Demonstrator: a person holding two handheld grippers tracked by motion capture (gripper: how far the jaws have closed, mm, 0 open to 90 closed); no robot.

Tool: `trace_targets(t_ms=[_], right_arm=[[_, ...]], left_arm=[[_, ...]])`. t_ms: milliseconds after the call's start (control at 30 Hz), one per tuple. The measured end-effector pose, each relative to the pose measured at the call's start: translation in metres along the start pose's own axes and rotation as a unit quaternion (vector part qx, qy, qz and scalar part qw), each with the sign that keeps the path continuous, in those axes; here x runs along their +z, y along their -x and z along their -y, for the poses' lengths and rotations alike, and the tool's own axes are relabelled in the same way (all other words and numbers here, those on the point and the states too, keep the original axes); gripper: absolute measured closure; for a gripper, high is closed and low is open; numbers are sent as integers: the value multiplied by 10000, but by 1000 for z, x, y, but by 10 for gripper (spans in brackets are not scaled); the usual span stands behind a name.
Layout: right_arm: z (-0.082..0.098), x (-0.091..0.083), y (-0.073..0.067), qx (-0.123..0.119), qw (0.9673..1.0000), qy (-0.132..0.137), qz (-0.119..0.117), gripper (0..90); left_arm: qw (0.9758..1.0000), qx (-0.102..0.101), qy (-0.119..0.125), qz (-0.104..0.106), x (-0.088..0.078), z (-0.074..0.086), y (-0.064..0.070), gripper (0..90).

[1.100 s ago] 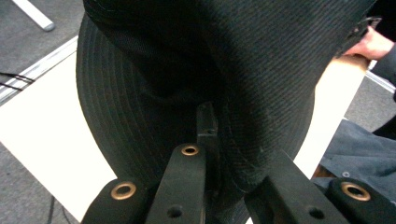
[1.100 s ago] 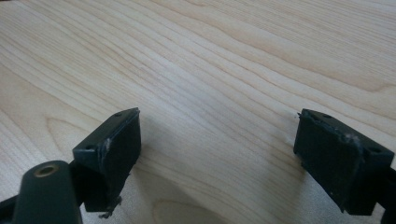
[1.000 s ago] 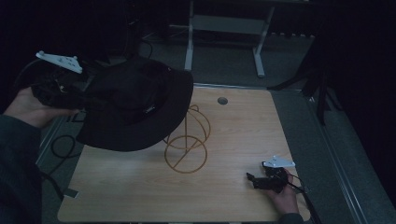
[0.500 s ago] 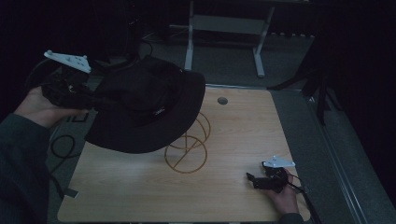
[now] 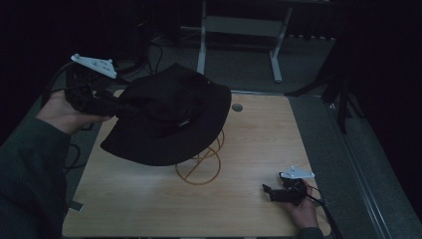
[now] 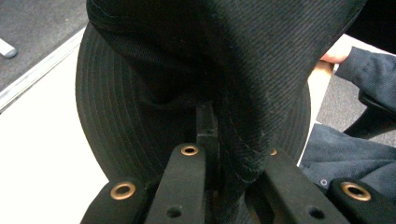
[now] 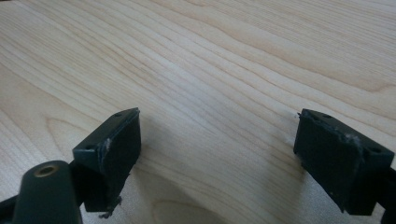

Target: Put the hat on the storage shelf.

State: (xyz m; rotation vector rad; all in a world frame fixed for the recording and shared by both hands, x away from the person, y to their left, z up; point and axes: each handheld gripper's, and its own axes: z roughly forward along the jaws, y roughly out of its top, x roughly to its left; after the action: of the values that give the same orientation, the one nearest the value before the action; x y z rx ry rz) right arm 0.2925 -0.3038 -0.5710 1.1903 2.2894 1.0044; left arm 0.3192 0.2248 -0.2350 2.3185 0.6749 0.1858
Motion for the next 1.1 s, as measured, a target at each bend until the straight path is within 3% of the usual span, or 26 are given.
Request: trace_targets(t_ms=[567, 1100], right_arm=[[0, 0, 0, 0, 10000, -3, 0, 148], [0, 0, 0, -2, 10000, -4, 2, 148]], left_arm=[[9996, 175, -136, 170, 26, -24, 8, 881], [9990, 170, -368, 161, 58, -30, 10, 878]])
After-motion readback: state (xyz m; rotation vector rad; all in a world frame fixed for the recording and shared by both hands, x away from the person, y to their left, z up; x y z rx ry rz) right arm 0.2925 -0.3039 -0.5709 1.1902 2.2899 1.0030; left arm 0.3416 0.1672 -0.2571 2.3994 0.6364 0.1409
